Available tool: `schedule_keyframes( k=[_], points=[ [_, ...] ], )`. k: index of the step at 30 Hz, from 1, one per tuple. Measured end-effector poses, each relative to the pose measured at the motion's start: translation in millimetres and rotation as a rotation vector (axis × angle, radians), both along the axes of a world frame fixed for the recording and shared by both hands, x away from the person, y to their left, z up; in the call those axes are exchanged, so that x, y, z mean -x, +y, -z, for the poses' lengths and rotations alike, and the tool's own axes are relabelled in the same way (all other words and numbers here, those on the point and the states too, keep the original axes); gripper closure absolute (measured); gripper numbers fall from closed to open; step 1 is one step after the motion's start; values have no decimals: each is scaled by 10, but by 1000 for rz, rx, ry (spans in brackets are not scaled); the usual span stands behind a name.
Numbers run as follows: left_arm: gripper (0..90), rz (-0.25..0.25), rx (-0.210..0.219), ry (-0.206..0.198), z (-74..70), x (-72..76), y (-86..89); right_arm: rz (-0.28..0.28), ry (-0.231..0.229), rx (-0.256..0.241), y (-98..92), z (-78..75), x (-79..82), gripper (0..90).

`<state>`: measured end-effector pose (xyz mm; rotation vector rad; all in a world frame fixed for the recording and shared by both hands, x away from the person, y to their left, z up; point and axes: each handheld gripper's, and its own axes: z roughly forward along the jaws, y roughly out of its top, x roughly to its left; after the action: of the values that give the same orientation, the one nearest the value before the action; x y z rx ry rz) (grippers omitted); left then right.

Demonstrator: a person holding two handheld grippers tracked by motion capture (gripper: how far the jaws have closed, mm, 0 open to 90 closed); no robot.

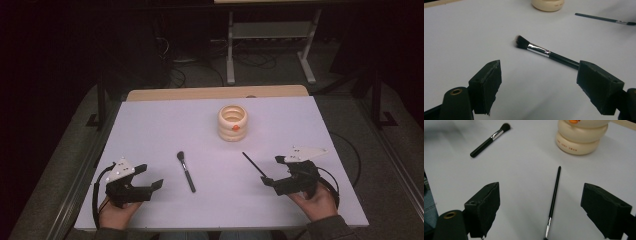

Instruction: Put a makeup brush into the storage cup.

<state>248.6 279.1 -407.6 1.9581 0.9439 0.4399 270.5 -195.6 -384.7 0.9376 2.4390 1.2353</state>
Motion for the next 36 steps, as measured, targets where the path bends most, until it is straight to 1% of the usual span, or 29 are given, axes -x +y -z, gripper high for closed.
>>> schedule_keyframes(
  k=[4,6,7,8,11,12,13,15,16,17,18,20,21,23,30,36],
  points=[
    [195,3,-3,-2,0,-5,7,-13,40,1,127,-95,-76,196],
    [195,-1,0,3,-1,1,7,-26,51,10,208,-145,-122,189],
    [195,-3,2,3,-4,3,7,-26,51,10,208,-145,-122,189],
    [195,0,1,4,-8,5,10,-41,59,8,292,-198,-153,195],
    [195,-5,6,-1,-14,12,1,-65,40,24,413,-259,-197,195],
    [195,-8,16,-2,-18,13,-5,-66,40,25,452,-280,-204,192],
    [195,-5,15,-2,-25,14,-3,-69,29,27,488,-289,-222,192],
    [195,-4,16,-6,-30,20,-5,-79,49,25,572,-307,-250,189],
    [195,9,-4,-10,-36,16,4,-83,53,32,615,-315,-259,189],
    [195,9,-4,-10,-36,16,4,-91,53,38,658,-323,-266,190],
    [195,3,10,-10,-31,18,-7,-102,53,46,694,-330,-276,193],
    [195,5,9,-11,-33,15,-5,-101,56,51,730,-337,-283,193],
    [195,4,18,-12,-29,14,-9,-110,66,56,786,-350,-313,200],
    [194,8,10,-17,-31,14,-11,-102,71,58,829,-367,-339,212],
    [195,7,13,-19,-41,19,-5,-100,91,36,946,-392,-431,238],
    [195,8,13,-22,-49,23,-6,-110,93,45,1081,-436,-500,251]
  ],
)
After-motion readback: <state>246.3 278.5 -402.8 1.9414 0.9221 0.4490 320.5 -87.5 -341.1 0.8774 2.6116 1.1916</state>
